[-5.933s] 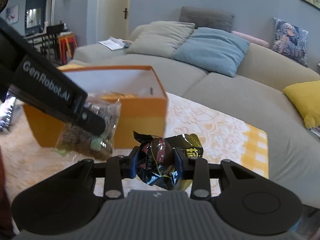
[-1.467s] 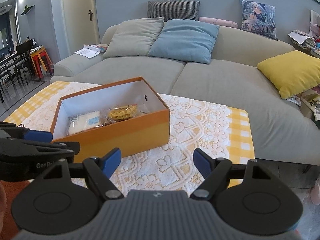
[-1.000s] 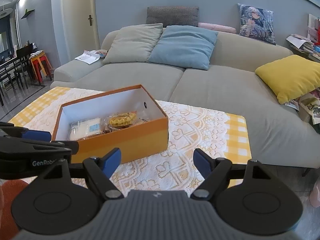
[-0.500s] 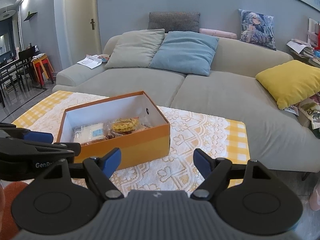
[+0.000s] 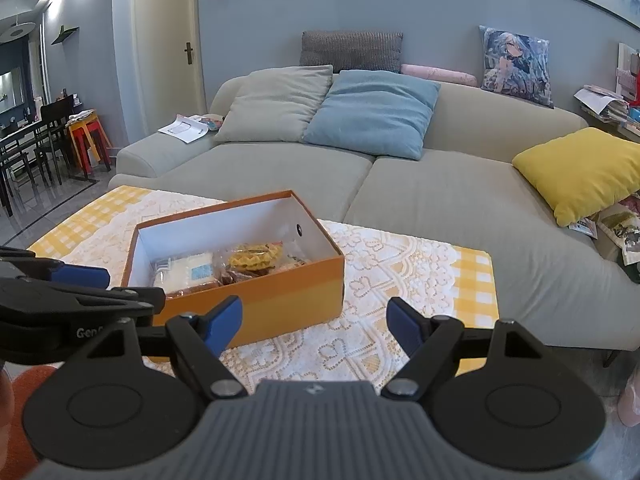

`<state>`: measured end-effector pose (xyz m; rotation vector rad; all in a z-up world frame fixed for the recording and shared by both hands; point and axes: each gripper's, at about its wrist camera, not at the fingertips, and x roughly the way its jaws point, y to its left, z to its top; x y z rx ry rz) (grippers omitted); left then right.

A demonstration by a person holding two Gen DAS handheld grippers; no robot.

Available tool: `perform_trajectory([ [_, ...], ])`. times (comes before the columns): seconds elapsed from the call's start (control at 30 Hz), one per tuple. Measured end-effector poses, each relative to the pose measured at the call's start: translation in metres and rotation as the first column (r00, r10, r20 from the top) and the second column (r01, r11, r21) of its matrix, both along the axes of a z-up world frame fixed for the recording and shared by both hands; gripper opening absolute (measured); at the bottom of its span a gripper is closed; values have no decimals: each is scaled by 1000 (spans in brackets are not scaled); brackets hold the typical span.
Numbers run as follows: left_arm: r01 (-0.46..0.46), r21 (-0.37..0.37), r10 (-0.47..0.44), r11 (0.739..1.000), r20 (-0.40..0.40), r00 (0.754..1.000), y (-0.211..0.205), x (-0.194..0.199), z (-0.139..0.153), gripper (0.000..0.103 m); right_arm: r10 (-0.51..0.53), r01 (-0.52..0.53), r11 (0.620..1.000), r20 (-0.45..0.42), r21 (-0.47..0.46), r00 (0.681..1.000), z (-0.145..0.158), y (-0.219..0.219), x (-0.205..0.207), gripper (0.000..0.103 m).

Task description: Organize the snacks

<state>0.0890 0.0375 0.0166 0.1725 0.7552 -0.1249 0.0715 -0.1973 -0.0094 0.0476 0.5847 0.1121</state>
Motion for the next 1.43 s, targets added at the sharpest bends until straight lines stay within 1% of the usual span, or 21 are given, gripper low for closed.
perform_trajectory([
  [1.03,-9,-12,9,1000,-5,1000,0,-4,4,63,7,-7,1000,3,0,1000,3,3,-3,77],
  [1.43,-10,-6,11,1000,5,1000,-2,-4,2,63,9,-9,1000,0,-1,1000,2,3,-3,77],
])
